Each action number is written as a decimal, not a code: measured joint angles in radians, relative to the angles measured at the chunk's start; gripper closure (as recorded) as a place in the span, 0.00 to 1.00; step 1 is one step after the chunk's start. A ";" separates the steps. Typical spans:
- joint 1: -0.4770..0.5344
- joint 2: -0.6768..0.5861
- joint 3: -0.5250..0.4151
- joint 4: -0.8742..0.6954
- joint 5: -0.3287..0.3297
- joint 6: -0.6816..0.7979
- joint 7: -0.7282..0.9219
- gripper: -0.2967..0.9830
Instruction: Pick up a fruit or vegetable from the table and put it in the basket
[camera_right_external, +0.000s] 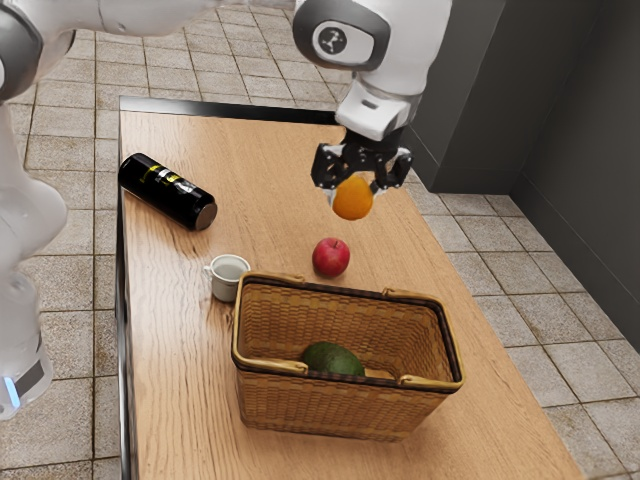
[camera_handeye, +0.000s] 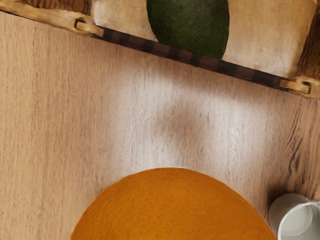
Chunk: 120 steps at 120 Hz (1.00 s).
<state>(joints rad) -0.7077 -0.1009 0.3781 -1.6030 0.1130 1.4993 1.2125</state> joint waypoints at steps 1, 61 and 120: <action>-0.004 0.001 0.000 0.000 0.000 -0.001 -0.003 0.55; -0.283 0.116 -0.006 -0.003 -0.006 -0.007 -0.166 0.53; -0.288 0.026 0.194 0.054 0.005 -0.010 -0.194 0.24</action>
<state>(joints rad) -0.9956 -0.0745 0.5723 -1.5489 0.1181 1.4890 1.0180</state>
